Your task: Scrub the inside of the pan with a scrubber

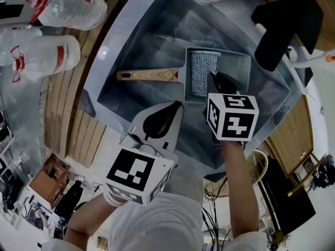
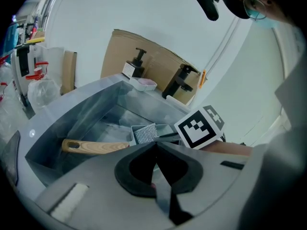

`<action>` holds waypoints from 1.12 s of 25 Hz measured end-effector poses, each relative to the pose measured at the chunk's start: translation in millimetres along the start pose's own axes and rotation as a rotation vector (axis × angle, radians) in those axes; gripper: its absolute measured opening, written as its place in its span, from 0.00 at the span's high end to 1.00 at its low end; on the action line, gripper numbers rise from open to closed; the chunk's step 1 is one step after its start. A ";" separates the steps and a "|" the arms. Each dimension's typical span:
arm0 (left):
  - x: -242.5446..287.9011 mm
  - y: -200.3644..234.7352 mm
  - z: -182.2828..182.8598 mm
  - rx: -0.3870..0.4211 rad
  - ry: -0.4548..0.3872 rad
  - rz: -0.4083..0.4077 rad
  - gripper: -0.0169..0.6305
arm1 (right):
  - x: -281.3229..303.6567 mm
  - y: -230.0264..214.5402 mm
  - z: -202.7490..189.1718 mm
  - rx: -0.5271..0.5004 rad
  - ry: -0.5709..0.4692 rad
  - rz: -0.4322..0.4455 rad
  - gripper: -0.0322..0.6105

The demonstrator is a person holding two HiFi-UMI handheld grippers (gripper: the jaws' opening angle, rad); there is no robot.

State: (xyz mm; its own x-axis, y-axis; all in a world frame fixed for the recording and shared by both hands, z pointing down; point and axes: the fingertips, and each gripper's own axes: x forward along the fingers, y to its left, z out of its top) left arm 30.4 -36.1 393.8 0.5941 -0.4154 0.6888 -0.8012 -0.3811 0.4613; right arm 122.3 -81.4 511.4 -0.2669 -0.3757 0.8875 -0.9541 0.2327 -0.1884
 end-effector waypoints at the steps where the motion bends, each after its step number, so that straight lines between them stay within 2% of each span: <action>1: -0.7 0.4 0.7 -0.001 -0.003 0.001 0.98 | -1.3 -4.1 -0.1 -0.005 0.001 -0.015 0.88; 8: -4.0 -3.4 1.1 -0.011 -0.009 -0.007 0.98 | -12.5 -40.9 -2.3 -0.013 0.022 -0.110 0.88; 16: -4.8 -3.6 0.4 -0.009 -0.015 -0.013 0.98 | -31.2 -77.4 -8.4 0.046 0.023 -0.246 0.88; 22: -6.9 -3.4 3.8 -0.013 -0.021 -0.016 0.98 | -48.9 -106.1 -14.9 0.132 0.015 -0.374 0.88; 28: -8.2 -1.4 2.7 -0.011 -0.021 -0.017 0.98 | -47.8 -104.8 -13.8 0.107 0.020 -0.383 0.88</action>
State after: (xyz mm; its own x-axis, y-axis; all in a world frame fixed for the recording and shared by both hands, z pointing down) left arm 26.8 -34.4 386.0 0.6086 -0.4262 0.6693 -0.7920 -0.3788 0.4788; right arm 236.9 -75.5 494.6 0.1131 -0.3995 0.9097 -0.9931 -0.0162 0.1163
